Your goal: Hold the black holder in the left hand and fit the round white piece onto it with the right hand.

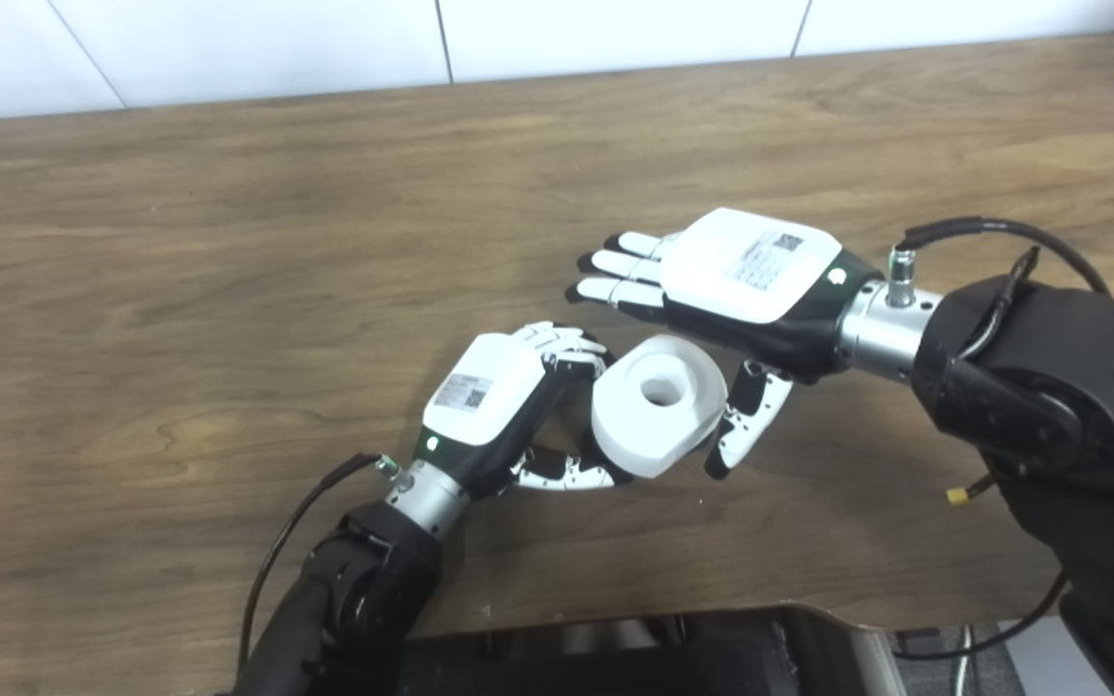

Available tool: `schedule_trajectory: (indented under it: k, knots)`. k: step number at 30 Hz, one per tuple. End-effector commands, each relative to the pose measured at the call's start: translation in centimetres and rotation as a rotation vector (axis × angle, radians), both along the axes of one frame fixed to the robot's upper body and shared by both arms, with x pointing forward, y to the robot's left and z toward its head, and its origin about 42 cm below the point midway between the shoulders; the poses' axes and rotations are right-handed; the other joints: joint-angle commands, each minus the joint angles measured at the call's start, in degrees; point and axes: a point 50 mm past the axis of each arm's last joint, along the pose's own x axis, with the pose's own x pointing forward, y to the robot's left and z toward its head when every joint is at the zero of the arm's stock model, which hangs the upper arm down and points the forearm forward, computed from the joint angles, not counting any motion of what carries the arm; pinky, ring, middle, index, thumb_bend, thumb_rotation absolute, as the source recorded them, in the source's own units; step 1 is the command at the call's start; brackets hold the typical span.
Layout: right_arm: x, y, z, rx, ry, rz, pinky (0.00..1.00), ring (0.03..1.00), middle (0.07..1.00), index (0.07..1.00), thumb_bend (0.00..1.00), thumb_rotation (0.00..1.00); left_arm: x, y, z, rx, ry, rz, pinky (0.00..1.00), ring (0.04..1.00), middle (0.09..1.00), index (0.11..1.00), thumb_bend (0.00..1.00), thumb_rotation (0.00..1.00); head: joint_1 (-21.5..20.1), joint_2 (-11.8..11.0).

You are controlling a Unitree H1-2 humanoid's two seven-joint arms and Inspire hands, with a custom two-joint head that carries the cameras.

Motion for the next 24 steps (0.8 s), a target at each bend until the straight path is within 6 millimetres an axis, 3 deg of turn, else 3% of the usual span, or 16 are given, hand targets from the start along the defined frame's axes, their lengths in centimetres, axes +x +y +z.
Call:
schedule_trajectory:
  k: [1, 15, 24]
  knots:
    - [-0.1, -0.2, 1.6, 0.011, -0.019, -0.004, 0.9, 1.0, 1.0, 0.984, 1.0, 0.33, 0.1, 0.1, -0.8, 0.038, 0.031, 0.007, 0.84, 0.804, 0.726, 0.485, 0.52, 0.05, -0.15, -0.15]
    - [0.5, -1.1, 4.4, 0.048, -0.021, -0.046, 0.97, 1.0, 0.997, 0.963, 1.0, 0.35, 0.2, 0.3, -1.1, 0.036, 0.048, 0.017, 0.83, 0.798, 0.711, 0.486, 0.52, 0.05, -0.11, -0.62]
    - [0.3, -1.1, 4.7, 0.05, 0.013, -0.051, 0.95, 1.0, 0.977, 0.95, 1.0, 0.34, 0.1, 0.4, -1.1, 0.026, 0.06, 0.019, 0.83, 0.789, 0.705, 0.485, 0.52, 0.05, 0.12, -0.75]
